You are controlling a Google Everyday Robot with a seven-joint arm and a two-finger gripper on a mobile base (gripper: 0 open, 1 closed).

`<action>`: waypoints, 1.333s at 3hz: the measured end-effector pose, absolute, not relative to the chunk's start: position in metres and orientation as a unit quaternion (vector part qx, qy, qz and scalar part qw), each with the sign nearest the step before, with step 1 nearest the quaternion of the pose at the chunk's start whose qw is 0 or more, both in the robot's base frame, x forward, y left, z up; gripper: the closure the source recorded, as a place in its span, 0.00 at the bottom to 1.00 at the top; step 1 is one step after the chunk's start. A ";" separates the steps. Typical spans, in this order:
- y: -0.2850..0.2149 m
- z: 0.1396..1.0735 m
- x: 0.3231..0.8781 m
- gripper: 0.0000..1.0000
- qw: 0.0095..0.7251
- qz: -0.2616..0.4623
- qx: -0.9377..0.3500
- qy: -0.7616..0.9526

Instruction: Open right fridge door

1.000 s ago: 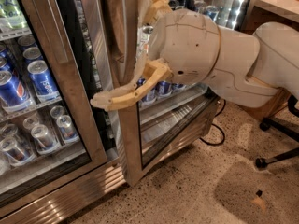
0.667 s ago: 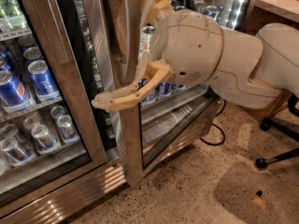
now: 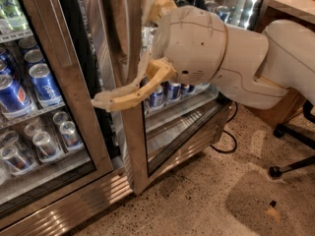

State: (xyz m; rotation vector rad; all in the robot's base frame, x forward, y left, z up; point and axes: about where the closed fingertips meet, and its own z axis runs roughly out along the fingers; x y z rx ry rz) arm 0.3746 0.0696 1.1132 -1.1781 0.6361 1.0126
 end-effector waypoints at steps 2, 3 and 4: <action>0.063 1.117 0.375 0.00 0.681 0.427 -0.521 0.286; 0.055 1.119 0.372 0.00 0.692 0.403 -0.522 0.294; 0.055 1.119 0.372 0.00 0.692 0.403 -0.522 0.294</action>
Offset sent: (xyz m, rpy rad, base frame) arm -0.0946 -0.2542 0.1040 -0.1284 -0.5460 -1.1484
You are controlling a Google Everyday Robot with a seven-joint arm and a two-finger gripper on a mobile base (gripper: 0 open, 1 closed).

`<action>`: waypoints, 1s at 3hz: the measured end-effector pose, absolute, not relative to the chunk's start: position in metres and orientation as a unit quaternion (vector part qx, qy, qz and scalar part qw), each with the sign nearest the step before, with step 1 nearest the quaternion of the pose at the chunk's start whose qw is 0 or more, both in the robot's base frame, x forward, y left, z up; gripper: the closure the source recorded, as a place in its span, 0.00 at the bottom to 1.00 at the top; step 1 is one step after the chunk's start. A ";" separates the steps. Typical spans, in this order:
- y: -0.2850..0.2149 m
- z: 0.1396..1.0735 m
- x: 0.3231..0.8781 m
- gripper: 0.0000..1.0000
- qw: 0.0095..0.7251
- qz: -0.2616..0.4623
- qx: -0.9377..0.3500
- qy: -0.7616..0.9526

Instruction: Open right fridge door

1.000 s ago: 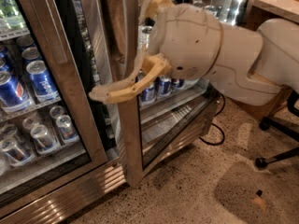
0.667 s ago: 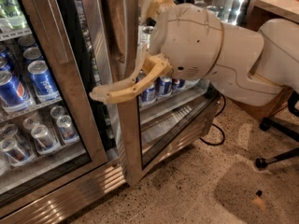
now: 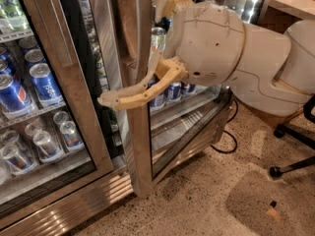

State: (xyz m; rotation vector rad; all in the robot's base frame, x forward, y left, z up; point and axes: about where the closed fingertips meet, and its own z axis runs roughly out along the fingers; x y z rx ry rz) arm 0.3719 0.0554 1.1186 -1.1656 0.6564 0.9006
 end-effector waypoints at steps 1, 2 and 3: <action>0.033 1.139 0.378 0.00 0.710 0.367 -0.520 0.301; -0.018 1.173 0.375 0.00 0.715 0.291 -0.548 0.322; -0.073 1.204 0.375 0.00 0.698 0.213 -0.585 0.353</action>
Offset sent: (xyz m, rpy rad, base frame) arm 0.0153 -0.2222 0.1854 -0.2013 -0.3450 -0.4736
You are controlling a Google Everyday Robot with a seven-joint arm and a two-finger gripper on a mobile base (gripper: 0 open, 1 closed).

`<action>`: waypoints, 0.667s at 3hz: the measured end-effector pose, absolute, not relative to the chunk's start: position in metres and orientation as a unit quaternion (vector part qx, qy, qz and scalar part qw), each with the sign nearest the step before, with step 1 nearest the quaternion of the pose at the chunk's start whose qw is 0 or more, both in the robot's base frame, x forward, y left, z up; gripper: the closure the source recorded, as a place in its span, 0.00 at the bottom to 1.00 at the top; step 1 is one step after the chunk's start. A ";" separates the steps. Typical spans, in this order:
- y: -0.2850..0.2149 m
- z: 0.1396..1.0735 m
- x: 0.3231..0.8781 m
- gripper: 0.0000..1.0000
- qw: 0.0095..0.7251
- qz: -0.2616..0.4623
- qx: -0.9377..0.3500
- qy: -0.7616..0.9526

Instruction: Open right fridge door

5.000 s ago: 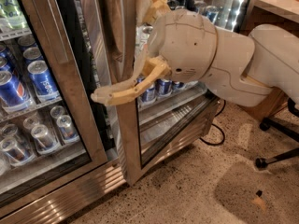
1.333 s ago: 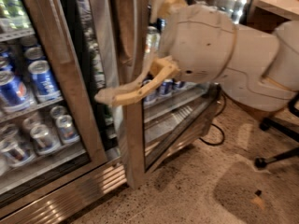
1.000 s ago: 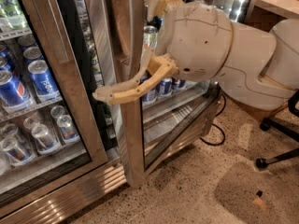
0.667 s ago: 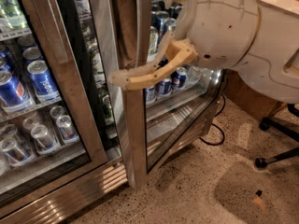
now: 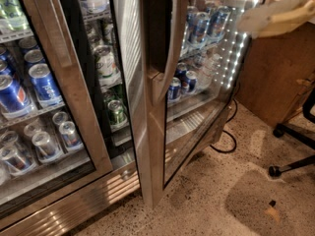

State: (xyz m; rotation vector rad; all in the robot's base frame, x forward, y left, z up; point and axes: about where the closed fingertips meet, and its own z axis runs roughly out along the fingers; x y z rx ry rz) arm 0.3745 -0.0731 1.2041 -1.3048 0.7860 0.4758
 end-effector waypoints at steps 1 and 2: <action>-0.107 1.232 0.374 0.00 0.710 0.161 -0.584 0.359; -0.101 1.237 0.370 0.00 0.707 0.167 -0.590 0.353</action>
Offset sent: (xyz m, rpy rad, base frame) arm -0.0027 -0.0315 0.0328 -0.0303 -0.0481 -0.0489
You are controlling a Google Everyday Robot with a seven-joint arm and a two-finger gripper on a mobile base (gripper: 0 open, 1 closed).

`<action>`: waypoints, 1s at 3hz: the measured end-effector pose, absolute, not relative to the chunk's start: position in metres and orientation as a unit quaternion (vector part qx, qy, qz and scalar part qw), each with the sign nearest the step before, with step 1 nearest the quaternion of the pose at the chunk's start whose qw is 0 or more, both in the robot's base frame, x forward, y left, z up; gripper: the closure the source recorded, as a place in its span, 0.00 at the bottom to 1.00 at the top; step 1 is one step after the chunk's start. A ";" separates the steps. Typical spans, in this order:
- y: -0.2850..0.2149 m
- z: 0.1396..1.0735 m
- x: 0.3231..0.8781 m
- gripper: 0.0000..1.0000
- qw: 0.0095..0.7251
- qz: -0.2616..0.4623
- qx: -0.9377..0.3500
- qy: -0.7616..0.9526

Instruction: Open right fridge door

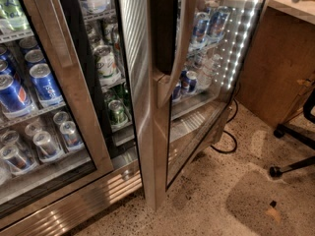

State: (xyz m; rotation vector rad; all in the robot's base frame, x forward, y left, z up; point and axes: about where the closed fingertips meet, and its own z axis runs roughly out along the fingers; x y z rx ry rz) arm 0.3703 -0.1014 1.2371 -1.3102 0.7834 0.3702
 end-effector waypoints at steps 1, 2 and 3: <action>-0.103 1.251 0.355 0.00 0.671 0.155 -0.627 0.363; -0.121 1.275 0.339 0.00 0.668 0.144 -0.624 0.379; -0.119 1.277 0.339 0.00 0.669 0.143 -0.624 0.378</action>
Offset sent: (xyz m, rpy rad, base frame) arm -0.0131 0.0022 0.0105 -0.0921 0.0081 0.0148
